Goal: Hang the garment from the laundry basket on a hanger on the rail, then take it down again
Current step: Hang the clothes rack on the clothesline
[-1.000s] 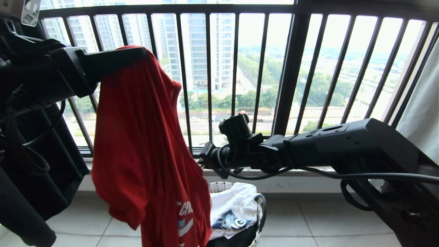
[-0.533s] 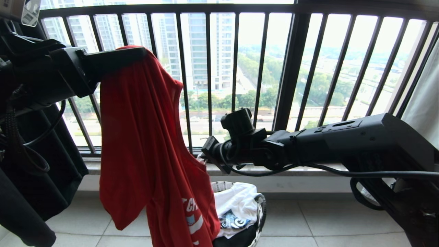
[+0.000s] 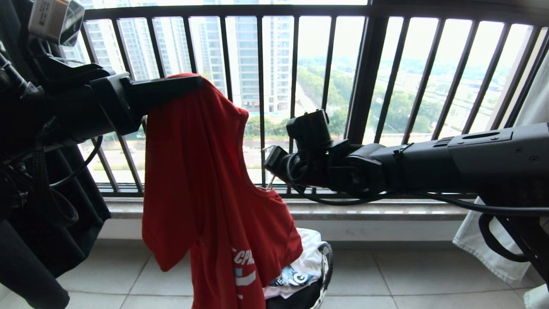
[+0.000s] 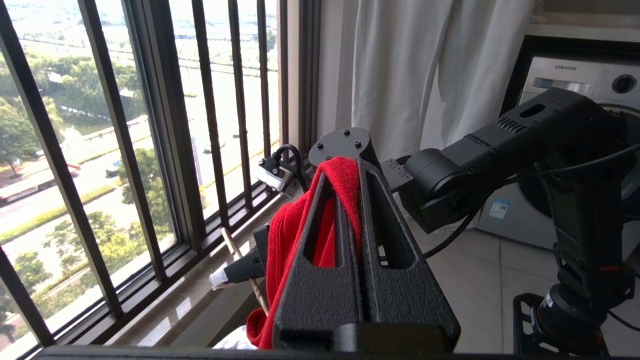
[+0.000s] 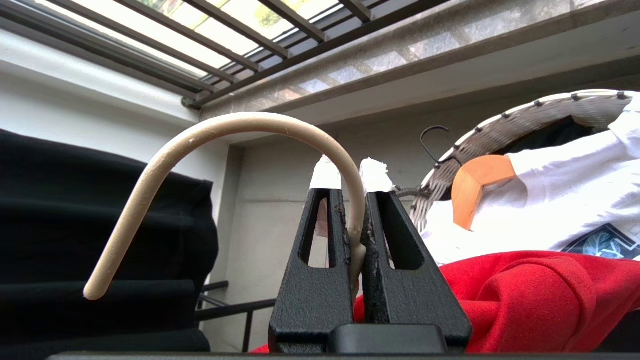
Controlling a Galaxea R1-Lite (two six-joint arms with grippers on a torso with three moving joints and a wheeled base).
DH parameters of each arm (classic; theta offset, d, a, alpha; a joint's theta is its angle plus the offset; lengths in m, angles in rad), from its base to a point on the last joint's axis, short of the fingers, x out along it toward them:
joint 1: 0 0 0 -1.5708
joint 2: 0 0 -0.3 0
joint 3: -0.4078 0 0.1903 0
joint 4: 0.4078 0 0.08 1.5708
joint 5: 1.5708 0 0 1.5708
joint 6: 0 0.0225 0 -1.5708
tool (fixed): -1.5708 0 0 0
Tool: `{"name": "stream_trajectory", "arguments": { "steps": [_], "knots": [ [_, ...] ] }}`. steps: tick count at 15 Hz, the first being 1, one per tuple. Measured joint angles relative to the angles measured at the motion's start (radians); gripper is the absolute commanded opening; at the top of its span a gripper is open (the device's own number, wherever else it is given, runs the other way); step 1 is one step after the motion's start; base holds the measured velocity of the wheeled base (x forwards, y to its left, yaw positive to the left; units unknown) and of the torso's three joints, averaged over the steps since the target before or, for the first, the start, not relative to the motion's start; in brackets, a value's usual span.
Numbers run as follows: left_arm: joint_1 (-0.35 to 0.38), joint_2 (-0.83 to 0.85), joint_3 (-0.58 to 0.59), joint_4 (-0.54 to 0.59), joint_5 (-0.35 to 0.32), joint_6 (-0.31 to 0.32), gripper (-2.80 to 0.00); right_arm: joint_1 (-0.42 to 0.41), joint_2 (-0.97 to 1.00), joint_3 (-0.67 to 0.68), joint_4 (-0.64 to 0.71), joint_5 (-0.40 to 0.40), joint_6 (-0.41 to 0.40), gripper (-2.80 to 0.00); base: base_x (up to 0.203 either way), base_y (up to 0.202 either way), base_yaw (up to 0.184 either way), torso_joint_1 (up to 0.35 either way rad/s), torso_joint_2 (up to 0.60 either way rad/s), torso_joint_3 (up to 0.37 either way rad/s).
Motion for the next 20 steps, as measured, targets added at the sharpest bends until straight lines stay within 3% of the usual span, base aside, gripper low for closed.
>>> {"name": "stream_trajectory", "arguments": {
  "steps": [3, 7, 10, 12, 15, 20],
  "knots": [
    [-0.004, 0.023, -0.002, 0.004, -0.021, 0.015, -2.8, 0.0, -0.027, 0.0, 0.004, -0.103, -0.063, -2.8, 0.0, 0.0, 0.0, 0.0, 0.0, 0.0],
    [-0.016, 0.069, -0.004, 0.004, -0.047, 0.049, -2.8, -0.01, -0.086, 0.009, 0.068, -0.134, -0.111, -2.8, 0.0, 0.0, 0.0, 0.0, 0.0, 0.0],
    [-0.067, 0.11, 0.008, 0.002, -0.044, 0.109, -2.8, -0.01, -0.128, -0.003, 0.075, -0.209, -0.154, -2.8, 0.0, 0.0, 0.0, 0.0, 0.0, 0.0],
    [-0.078, 0.129, 0.016, 0.0, -0.042, 0.126, -2.8, -0.012, -0.15, -0.006, 0.083, -0.218, -0.156, -2.8, 0.0, 0.0, 0.0, 0.0, 0.0, 0.0],
    [-0.093, 0.165, 0.03, -0.002, -0.042, 0.2, -2.8, -0.016, -0.171, -0.008, 0.081, -0.23, -0.16, -2.8, 0.0, 0.0, 0.0, 0.0, 0.0, 0.0],
    [-0.094, 0.196, 0.022, -0.002, -0.032, 0.208, -2.8, -0.033, -0.212, -0.001, 0.086, -0.229, -0.158, -2.8, 0.0, 0.0, 0.0, 0.0, 0.0, 0.0]
  ]
}}
